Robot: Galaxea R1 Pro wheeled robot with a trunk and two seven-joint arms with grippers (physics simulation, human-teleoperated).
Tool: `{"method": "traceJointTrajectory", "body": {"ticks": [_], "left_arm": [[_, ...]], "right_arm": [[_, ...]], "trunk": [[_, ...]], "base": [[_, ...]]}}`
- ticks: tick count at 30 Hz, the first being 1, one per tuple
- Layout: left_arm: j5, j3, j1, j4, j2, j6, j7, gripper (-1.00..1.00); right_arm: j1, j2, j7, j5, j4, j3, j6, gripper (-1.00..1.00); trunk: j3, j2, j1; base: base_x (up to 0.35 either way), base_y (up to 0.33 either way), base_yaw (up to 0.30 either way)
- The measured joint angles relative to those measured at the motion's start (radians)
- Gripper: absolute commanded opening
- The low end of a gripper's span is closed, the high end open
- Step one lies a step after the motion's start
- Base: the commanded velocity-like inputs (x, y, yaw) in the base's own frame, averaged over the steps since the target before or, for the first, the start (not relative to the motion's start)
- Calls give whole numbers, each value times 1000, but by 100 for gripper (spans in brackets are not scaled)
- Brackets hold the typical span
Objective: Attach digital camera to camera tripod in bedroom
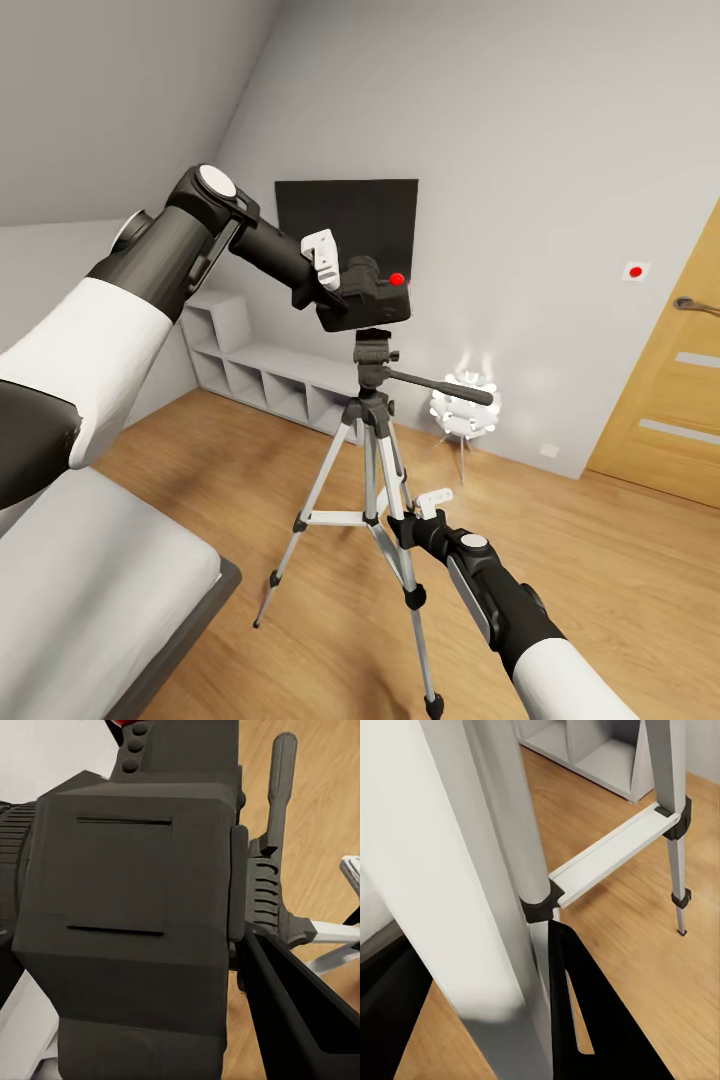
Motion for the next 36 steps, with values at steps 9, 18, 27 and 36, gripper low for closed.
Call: {"method": "traceJointTrajectory", "body": {"ticks": [9, 18, 27, 36], "left_arm": [[1, 0, 1, 3, 17, 1, 1, -100], [2, -1, 1, 7, 35, 1, 1, -100], [8, -2, 1, 36, 35, 0, 1, -100], [53, 1, 1, 74, 32, 2, 1, -100]], "right_arm": [[0, -3, 2, -1, -3, 1, 1, -100], [0, -9, 3, -1, -9, 2, 1, -100], [0, -9, 3, -1, -9, 2, 1, -100], [0, -10, 3, -1, -9, 2, 1, -100]], "trunk": [[0, 0, 0], [0, 0, 0], [0, 0, 0], [0, 0, 0]], "base": [[0, 0, 0], [0, 0, 0], [0, 0, 0], [0, 0, 0]]}}
